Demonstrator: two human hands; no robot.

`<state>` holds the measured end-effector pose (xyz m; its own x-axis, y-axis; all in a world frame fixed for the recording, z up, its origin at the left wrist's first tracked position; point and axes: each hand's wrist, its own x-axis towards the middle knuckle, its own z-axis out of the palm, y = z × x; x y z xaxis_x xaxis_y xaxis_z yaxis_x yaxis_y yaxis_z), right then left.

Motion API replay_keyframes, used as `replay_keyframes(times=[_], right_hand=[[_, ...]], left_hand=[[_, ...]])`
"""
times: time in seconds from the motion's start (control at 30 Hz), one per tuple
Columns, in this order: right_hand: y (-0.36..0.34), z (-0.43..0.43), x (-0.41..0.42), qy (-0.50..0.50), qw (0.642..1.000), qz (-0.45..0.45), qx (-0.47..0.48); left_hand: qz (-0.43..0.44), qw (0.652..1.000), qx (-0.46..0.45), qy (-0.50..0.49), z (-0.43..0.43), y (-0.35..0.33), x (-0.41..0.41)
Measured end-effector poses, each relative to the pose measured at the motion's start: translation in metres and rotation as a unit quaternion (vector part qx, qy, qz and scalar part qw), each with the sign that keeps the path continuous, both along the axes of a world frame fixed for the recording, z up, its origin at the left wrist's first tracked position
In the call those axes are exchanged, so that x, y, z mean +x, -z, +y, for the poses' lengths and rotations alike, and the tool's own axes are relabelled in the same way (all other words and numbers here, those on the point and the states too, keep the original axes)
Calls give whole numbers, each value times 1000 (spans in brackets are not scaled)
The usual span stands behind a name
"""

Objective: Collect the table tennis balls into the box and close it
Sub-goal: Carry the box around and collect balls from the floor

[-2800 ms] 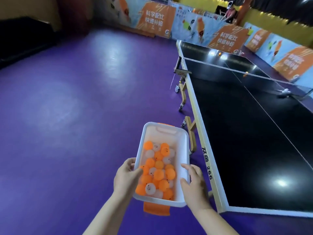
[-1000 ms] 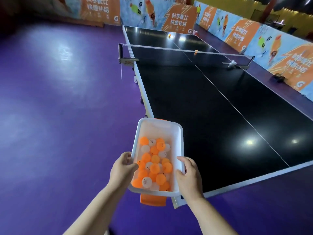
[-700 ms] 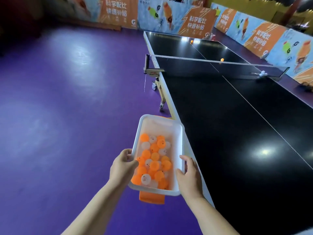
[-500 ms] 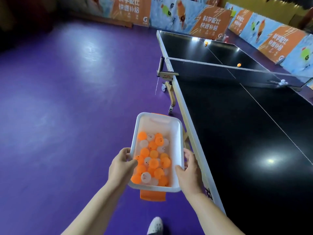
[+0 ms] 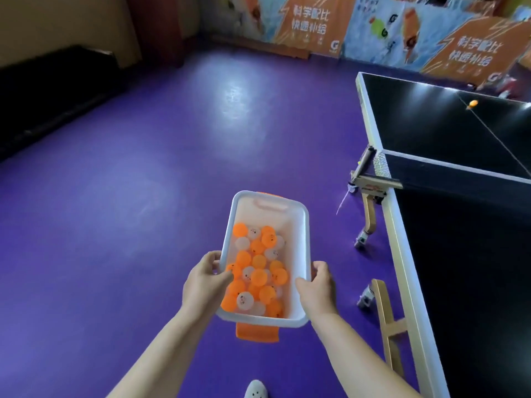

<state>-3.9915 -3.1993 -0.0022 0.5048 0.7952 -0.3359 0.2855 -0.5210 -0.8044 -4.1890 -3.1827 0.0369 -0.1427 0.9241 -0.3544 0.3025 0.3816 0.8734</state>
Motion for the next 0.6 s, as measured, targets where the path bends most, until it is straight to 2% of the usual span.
replay_keyframes(times=[0.27, 0.6], right_hand=[[-16, 188, 6, -31, 999, 18, -8], [-20, 433, 51, 45, 998, -36, 14]], left_hand=[[-42, 997, -13, -63, 166, -3, 6], [-57, 998, -1, 23, 456, 6, 51]])
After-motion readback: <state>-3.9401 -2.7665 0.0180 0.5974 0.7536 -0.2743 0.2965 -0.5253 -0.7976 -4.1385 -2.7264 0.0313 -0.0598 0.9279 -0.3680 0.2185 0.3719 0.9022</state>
